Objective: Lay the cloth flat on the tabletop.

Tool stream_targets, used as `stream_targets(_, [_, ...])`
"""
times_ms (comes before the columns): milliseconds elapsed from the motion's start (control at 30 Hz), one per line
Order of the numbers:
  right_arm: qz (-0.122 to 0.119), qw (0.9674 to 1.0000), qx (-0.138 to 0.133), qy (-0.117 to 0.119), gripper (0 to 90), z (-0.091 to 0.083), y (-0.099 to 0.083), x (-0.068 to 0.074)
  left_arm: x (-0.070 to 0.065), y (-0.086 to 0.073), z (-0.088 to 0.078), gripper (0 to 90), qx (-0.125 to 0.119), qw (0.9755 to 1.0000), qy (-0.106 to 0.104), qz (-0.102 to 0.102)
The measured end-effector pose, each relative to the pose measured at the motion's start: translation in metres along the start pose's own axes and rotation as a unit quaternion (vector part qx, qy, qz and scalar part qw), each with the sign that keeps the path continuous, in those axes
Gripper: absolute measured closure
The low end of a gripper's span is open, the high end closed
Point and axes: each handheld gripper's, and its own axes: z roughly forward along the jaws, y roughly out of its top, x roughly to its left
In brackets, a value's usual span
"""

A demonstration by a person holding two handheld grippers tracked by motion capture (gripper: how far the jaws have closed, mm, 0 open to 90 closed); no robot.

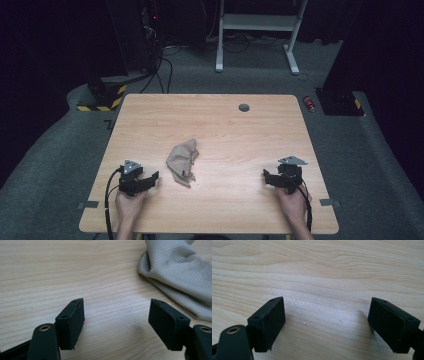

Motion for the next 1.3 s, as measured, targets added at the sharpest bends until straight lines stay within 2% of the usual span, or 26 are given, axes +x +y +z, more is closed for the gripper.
stream_targets(300, [0.000,1.0000,0.000,-0.001,14.3,0.000,0.000,0.000,-0.015,0.013,0.001,29.3,-0.006,0.9995,-0.026,0.019])
stream_targets(467, [0.001,1.0000,-0.001,-0.001,14.4,0.000,0.000,0.000,-0.024,0.020,0.004,29.6,-0.015,0.9990,-0.029,0.029])
stream_targets(667, [0.003,1.0000,-0.001,-0.004,14.4,0.001,0.001,0.000,-0.034,0.033,0.010,29.6,-0.017,0.9977,-0.046,0.047])
stream_targets(900, [0.004,1.0000,-0.001,-0.007,14.5,0.001,0.001,0.000,-0.044,0.045,0.018,29.2,-0.019,0.9962,-0.061,0.058])
stream_targets(967, [0.003,1.0000,-0.001,-0.008,14.5,0.002,0.001,0.000,-0.046,0.047,0.020,29.3,-0.025,0.9958,-0.070,0.054])
stream_targets(1167, [0.003,1.0000,-0.001,-0.008,14.5,0.002,0.002,0.000,-0.056,0.056,0.033,26.5,-0.008,0.9955,-0.074,0.059])
stream_targets(1300, [0.003,1.0000,-0.001,-0.008,14.5,0.002,0.002,0.000,-0.060,0.058,0.041,26.6,-0.009,0.9954,-0.083,0.048])
